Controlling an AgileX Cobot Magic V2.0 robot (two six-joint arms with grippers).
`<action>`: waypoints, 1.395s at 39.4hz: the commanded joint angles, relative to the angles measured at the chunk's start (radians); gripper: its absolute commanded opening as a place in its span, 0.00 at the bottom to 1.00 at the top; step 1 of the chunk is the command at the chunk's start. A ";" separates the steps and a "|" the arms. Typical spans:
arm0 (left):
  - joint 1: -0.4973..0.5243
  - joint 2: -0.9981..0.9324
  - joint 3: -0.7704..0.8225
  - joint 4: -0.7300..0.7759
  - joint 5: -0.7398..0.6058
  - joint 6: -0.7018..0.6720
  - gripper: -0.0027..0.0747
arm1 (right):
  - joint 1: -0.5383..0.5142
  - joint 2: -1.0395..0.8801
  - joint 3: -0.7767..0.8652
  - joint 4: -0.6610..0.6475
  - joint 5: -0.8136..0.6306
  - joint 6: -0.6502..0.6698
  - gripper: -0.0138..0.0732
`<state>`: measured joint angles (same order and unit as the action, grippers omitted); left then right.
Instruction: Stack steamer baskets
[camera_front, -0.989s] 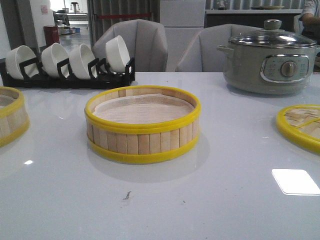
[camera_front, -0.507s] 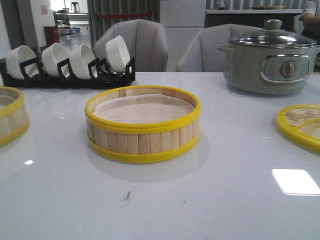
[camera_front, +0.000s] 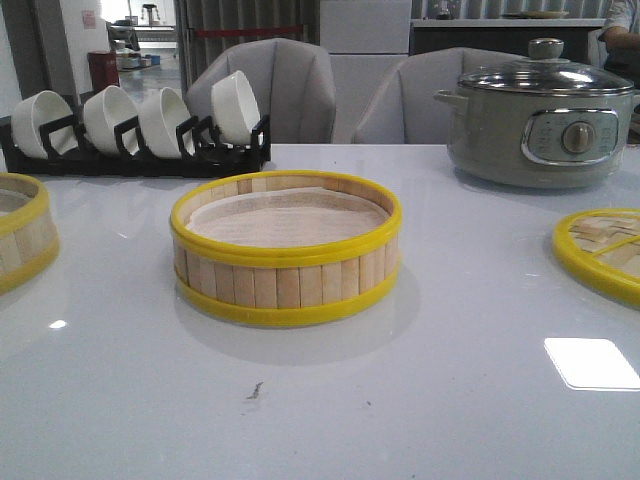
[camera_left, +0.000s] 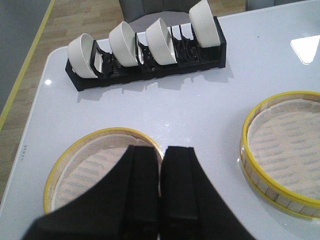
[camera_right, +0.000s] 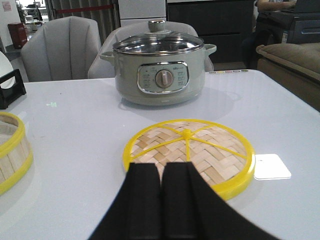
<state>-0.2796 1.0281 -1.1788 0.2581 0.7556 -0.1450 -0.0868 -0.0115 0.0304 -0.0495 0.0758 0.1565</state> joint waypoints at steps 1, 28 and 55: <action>-0.005 -0.005 -0.036 0.012 -0.068 -0.002 0.15 | -0.004 -0.020 -0.015 -0.013 -0.090 -0.002 0.22; -0.005 0.016 -0.022 0.004 -0.159 -0.002 0.15 | -0.004 -0.020 -0.015 -0.013 -0.090 -0.002 0.22; -0.005 0.016 -0.022 0.012 -0.096 -0.002 0.15 | -0.005 0.022 -0.192 -0.107 -0.090 -0.026 0.22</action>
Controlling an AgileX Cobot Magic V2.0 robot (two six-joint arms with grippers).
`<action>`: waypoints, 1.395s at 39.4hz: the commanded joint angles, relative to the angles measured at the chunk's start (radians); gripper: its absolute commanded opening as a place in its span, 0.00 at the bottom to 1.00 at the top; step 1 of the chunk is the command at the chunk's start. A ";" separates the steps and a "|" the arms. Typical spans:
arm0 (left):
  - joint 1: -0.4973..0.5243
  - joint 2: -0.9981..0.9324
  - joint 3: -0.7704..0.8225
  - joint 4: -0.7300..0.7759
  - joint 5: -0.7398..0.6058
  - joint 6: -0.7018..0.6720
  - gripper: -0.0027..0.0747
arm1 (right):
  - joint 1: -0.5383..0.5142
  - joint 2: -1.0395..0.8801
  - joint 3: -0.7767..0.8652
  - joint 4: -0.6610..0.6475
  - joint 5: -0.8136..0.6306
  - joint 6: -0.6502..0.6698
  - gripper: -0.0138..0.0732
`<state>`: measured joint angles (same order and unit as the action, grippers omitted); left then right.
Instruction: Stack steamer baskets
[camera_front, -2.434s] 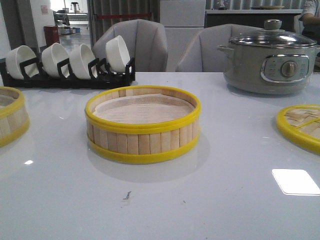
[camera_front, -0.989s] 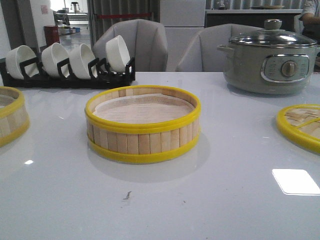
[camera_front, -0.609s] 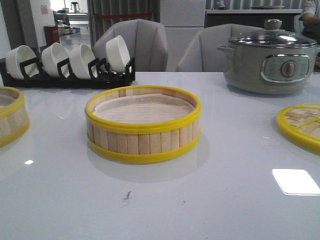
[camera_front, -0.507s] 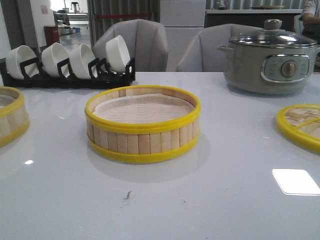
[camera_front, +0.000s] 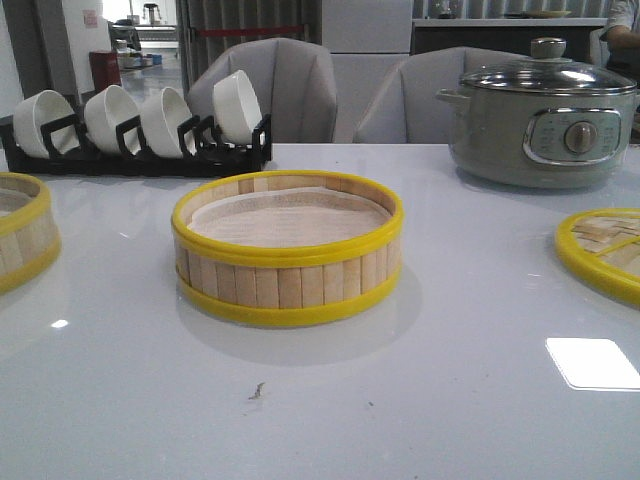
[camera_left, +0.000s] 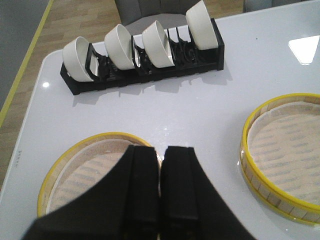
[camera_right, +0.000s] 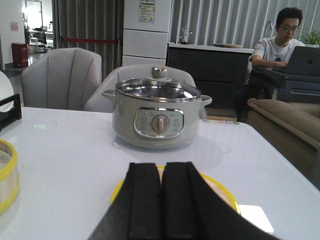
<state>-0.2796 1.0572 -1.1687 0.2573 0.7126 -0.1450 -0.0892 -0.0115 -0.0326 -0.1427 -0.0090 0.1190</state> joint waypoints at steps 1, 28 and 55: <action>-0.005 -0.014 -0.032 0.013 -0.050 -0.002 0.15 | -0.002 0.049 -0.176 -0.014 0.048 0.012 0.22; -0.005 -0.014 -0.032 0.009 -0.011 -0.002 0.15 | -0.002 0.747 -0.747 0.008 0.295 0.012 0.22; -0.005 0.002 -0.032 0.008 -0.065 -0.012 0.71 | -0.002 0.785 -0.747 0.008 0.316 0.012 0.74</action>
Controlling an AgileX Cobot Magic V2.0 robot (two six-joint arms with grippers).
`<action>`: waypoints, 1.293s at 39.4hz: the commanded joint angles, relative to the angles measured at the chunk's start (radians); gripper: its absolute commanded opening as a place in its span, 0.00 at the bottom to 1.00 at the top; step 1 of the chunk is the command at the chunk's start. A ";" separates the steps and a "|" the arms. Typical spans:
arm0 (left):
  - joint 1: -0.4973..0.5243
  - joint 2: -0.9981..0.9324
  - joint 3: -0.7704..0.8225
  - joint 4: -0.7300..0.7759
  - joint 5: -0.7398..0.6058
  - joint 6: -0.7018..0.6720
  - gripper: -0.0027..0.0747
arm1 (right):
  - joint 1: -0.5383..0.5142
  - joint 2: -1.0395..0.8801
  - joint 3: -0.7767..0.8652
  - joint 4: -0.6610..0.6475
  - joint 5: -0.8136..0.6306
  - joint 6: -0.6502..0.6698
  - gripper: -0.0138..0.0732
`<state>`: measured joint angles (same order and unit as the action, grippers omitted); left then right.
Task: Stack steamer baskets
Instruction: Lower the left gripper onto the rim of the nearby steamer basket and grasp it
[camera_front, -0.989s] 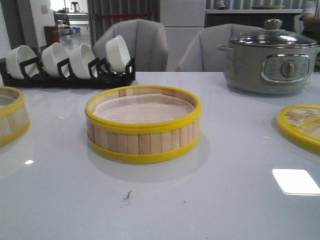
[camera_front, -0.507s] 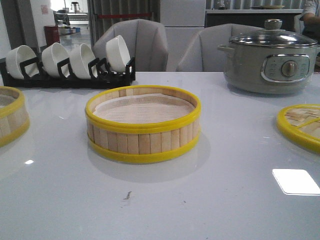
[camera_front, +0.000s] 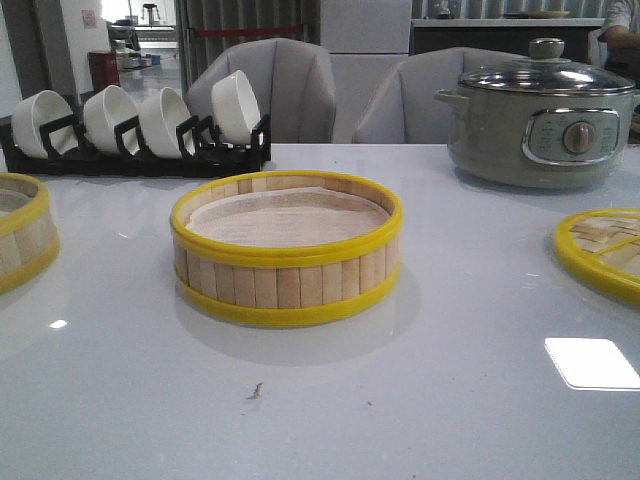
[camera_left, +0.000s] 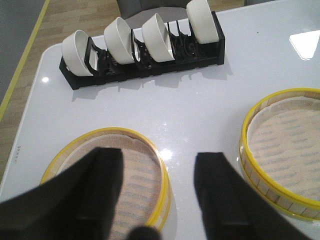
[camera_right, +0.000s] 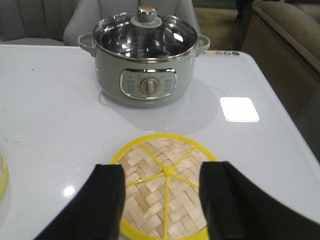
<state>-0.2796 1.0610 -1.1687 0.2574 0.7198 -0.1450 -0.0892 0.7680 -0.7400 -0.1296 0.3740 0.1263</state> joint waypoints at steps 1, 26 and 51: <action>-0.005 0.007 -0.032 0.008 -0.065 -0.012 0.71 | -0.002 0.006 -0.040 -0.005 -0.067 0.004 0.73; 0.016 0.434 -0.032 0.016 -0.147 -0.067 0.70 | -0.002 0.006 -0.040 -0.004 -0.039 0.004 0.73; 0.075 0.561 -0.032 0.005 -0.251 -0.085 0.70 | -0.002 0.006 -0.040 -0.004 0.012 0.004 0.73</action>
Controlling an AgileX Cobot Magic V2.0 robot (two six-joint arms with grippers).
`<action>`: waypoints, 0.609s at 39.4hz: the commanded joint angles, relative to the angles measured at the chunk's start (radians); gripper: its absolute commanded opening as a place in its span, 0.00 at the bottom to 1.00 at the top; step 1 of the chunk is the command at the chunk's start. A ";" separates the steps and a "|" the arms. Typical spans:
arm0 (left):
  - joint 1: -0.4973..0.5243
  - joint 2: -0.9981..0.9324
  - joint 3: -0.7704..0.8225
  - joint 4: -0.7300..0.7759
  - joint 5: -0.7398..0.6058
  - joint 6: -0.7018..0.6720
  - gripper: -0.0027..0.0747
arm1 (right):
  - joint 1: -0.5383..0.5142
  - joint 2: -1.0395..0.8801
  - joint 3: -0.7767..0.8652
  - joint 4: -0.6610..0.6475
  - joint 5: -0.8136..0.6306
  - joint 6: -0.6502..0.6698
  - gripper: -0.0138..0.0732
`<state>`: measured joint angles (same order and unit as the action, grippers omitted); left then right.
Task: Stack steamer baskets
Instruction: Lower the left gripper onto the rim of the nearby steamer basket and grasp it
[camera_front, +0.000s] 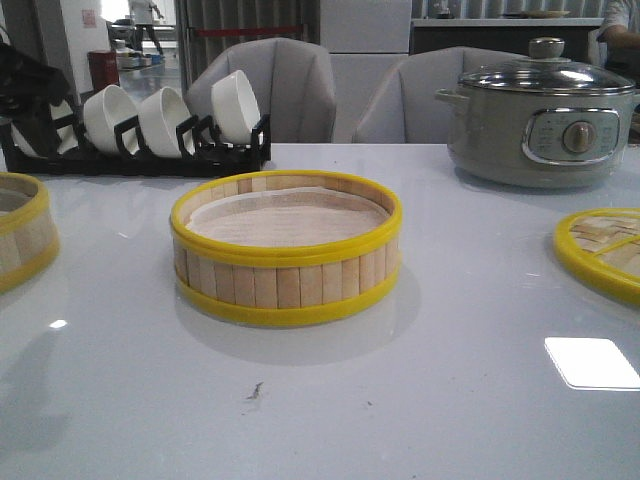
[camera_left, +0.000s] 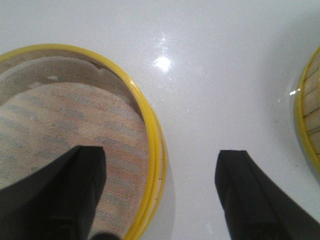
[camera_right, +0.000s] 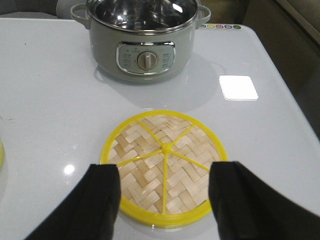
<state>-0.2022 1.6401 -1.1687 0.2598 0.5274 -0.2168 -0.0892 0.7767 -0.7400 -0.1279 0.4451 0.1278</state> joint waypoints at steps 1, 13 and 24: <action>-0.003 -0.012 -0.032 0.002 -0.058 -0.013 0.70 | -0.002 -0.003 -0.040 -0.005 -0.056 0.003 0.73; -0.003 0.097 -0.051 0.015 -0.064 -0.013 0.70 | -0.002 -0.003 -0.040 -0.005 -0.054 0.003 0.73; -0.001 0.160 -0.051 0.013 -0.062 -0.013 0.66 | -0.002 -0.003 -0.040 -0.005 -0.055 0.003 0.73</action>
<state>-0.2022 1.8385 -1.1873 0.2657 0.5072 -0.2168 -0.0892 0.7767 -0.7415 -0.1279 0.4665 0.1278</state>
